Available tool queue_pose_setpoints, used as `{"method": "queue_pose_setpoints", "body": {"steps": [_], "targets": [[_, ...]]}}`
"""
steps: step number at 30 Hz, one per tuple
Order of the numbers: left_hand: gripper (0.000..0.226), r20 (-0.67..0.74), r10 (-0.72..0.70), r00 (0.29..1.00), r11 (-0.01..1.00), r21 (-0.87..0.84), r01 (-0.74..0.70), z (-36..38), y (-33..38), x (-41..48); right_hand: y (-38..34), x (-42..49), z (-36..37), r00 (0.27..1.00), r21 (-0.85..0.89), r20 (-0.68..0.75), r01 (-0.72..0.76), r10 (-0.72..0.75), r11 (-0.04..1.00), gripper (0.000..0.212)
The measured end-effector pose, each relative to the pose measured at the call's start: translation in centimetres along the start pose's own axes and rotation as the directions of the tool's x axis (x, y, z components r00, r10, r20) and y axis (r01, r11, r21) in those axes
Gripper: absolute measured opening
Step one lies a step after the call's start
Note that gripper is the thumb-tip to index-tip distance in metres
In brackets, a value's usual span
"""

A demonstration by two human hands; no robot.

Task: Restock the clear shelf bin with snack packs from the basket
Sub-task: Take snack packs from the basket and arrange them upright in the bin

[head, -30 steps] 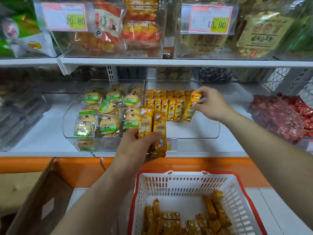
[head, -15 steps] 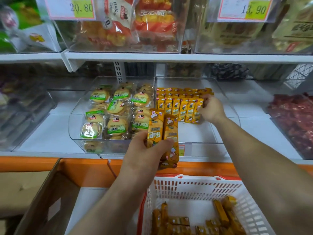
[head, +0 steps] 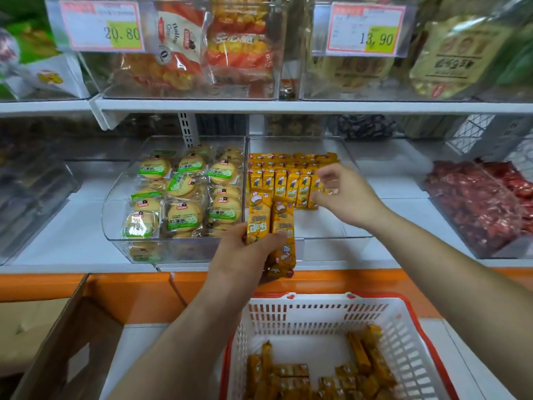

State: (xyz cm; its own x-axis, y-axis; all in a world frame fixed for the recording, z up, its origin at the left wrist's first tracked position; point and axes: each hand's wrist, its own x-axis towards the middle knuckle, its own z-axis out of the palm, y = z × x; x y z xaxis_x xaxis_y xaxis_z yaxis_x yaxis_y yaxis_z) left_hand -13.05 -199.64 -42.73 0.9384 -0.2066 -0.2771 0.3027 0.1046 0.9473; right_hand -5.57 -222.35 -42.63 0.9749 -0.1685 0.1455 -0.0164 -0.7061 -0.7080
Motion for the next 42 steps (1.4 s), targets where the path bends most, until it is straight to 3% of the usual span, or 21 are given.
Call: {"method": "queue_pose_setpoints", "body": {"steps": [3,6,8,12,18,22,24,28,32,37,40,42], "targets": [[0.017,0.075,0.034,0.997,0.994,0.106,-0.042,0.5,-0.2,-0.3,-1.6,-6.7,-1.7,0.985,0.359,0.169,-0.033,-0.031,0.933,0.025],[0.034,0.185,0.056,0.981,0.988,0.133,-0.081,1.1,-0.2,-0.9,-2.4,-11.2,-2.5,0.963,0.595,0.269,-0.139,-0.033,0.792,0.033],[0.046,0.245,0.049,0.968,0.988,0.133,-0.083,1.5,-0.3,-1.3,-2.5,-12.4,-2.6,0.957,0.614,0.29,-0.17,-0.02,0.771,0.041],[0.045,0.307,0.03,0.951,0.993,0.1,-0.064,1.9,-0.5,-1.8,-2.3,-12.6,-3.0,0.972,0.573,0.233,-0.132,-0.007,0.809,0.039],[0.041,0.18,0.033,0.983,0.999,0.019,-0.037,2.4,-0.5,-1.6,-0.7,-12.6,-5.0,0.964,0.757,0.233,-0.265,0.132,0.597,0.021],[0.042,0.134,0.064,0.989,0.998,-0.024,-0.061,2.1,-0.4,-1.4,-0.1,-12.4,-5.4,0.958,0.838,0.252,-0.287,0.138,0.464,0.028],[0.04,0.137,0.071,0.988,0.997,-0.021,-0.069,2.5,-0.5,-1.4,-0.2,-12.5,-4.7,0.955,0.798,0.281,-0.29,0.1,0.528,0.03],[0.018,0.122,0.065,0.99,0.997,0.026,-0.068,3.2,-1.1,-1.3,-0.6,-12.9,-2.6,0.951,0.561,0.303,-0.226,0.057,0.796,0.028],[0.015,0.123,0.074,0.99,0.991,0.106,-0.087,3.0,-1.0,-1.3,-1.1,-12.7,-2.0,0.946,0.511,0.321,-0.203,0.033,0.835,0.083],[0.019,0.076,0.084,0.994,0.989,0.111,-0.092,1.8,-0.2,-1.1,-1.2,-11.6,-2.3,0.982,0.554,0.185,-0.127,0.027,0.823,0.054],[0.018,0.051,0.085,0.995,0.991,0.095,-0.089,1.1,0.2,-1.1,-0.9,-9.7,-3.2,0.999,0.503,0.04,-0.036,0.019,0.864,0.031],[0.02,0.039,0.08,0.996,0.993,0.08,-0.083,0.7,0.4,-1.0,-0.4,-7.5,-3.9,0.999,0.423,-0.041,0.02,-0.002,0.906,0.031]]}}
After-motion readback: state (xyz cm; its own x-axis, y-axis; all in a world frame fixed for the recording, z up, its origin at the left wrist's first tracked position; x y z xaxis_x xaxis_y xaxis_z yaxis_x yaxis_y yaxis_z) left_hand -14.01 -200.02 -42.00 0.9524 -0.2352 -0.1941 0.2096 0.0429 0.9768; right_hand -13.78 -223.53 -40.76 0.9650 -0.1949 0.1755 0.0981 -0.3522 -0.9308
